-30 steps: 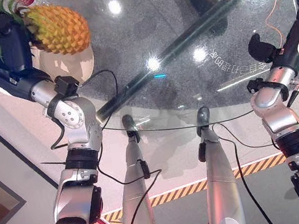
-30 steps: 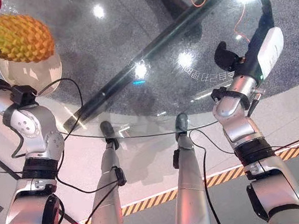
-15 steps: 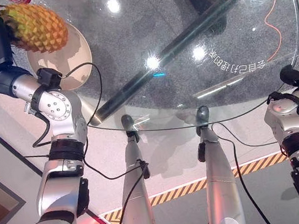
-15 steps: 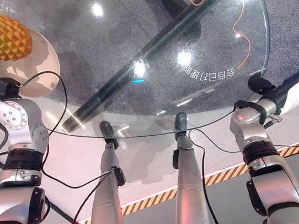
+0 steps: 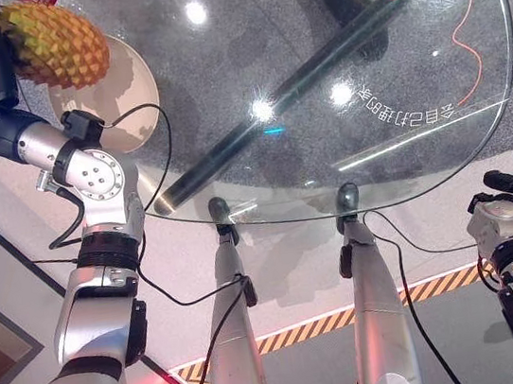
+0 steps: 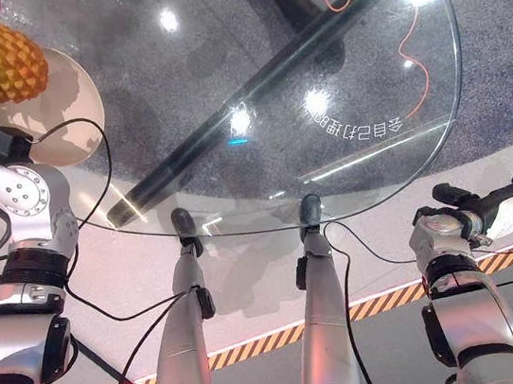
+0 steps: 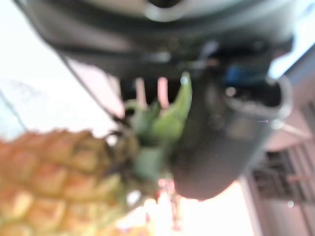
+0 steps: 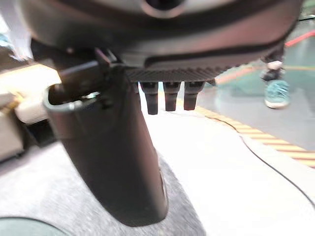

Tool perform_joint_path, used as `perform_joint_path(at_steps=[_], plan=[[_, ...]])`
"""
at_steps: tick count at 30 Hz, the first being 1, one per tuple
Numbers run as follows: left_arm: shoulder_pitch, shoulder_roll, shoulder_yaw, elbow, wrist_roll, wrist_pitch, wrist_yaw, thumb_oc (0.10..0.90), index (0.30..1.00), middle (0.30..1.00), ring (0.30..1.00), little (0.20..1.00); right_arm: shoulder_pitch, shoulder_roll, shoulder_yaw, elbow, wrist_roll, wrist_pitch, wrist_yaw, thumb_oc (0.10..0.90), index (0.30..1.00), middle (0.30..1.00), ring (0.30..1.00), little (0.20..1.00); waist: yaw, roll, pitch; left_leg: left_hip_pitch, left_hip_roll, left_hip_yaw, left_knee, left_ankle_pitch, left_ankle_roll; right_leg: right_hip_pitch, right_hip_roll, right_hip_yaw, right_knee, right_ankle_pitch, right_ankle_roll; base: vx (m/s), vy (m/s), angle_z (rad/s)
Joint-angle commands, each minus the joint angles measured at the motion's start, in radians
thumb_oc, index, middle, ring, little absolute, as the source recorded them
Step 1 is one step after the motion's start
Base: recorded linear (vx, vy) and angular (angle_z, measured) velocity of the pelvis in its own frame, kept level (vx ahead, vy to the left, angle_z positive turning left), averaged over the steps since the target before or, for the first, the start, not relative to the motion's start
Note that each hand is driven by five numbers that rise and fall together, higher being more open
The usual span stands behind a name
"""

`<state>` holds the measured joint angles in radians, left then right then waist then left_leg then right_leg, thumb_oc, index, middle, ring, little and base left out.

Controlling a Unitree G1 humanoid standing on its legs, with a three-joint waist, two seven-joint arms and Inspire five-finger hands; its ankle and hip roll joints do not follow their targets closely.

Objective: Pick up the fruit to the plate

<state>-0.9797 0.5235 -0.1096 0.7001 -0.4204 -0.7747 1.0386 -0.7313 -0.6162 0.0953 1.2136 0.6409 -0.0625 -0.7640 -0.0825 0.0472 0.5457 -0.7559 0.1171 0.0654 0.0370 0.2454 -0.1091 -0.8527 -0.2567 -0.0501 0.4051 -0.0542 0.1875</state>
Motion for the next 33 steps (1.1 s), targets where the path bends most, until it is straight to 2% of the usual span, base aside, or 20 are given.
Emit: perform_joint_path(at_steps=[1, 8, 12, 25, 33], plan=[[-0.151, 0.107, 0.005, 0.020, 0.096, -0.081, 0.008, 0.100, 0.300, 0.300, 0.300, 0.200, 0.060, -0.010, -0.006, 0.074, 0.050, 0.002, 0.043, 0.800, 0.900, 0.900, 0.900, 0.900, 0.033, -0.066, -0.026, -0.006, 0.026, -0.057, 0.176, -0.181, -0.037, 0.088, 0.031, -0.064, -0.161, 0.107, -0.032, 0.01, -0.033, 0.02], [-0.130, 0.098, 0.006, 0.040, 0.132, -0.051, 0.024, 0.100, 0.300, 0.300, 0.300, 0.200, 0.083, 0.024, 0.001, 0.099, 0.056, 0.020, 0.149, 0.800, 0.900, 0.900, 0.900, 0.900, 0.034, -0.073, -0.026, -0.007, 0.029, -0.062, 0.185, -0.186, -0.035, 0.087, 0.040, -0.061, -0.152, 0.101, -0.037, 0.00, 0.000, 0.00], [-0.121, 0.097, 0.006, 0.070, 0.137, -0.045, 0.021, 0.100, 0.300, 0.300, 0.300, 0.200, 0.087, 0.030, 0.004, 0.106, 0.056, 0.018, 0.172, 0.800, 0.900, 0.900, 0.900, 0.900, 0.033, -0.076, -0.026, -0.007, 0.031, -0.063, 0.190, -0.186, -0.036, 0.085, 0.041, -0.061, -0.147, 0.099, -0.037, 0.00, 0.000, 0.00], [-0.114, 0.096, -0.006, 0.153, 0.107, -0.048, -0.034, 0.100, 0.300, 0.300, 0.300, 0.200, 0.077, 0.036, 0.012, 0.108, 0.041, 0.025, 0.185, 0.800, 0.900, 0.900, 0.900, 0.900, 0.026, -0.082, -0.026, -0.008, 0.036, -0.064, 0.191, -0.184, -0.039, 0.080, 0.050, -0.054, -0.141, 0.097, -0.039, 0.00, 0.000, 0.00], [-0.129, 0.100, -0.020, 0.179, 0.169, -0.027, 0.023, 0.100, 0.300, 0.300, 0.300, 0.200, 0.076, 0.038, 0.016, 0.110, 0.036, 0.018, 0.190, 0.800, 0.900, 0.900, 0.900, 0.900, 0.022, -0.086, -0.026, -0.010, 0.037, -0.067, 0.194, -0.184, -0.041, 0.078, 0.053, -0.050, -0.139, 0.096, -0.039, 0.00, 0.000, 0.00]])
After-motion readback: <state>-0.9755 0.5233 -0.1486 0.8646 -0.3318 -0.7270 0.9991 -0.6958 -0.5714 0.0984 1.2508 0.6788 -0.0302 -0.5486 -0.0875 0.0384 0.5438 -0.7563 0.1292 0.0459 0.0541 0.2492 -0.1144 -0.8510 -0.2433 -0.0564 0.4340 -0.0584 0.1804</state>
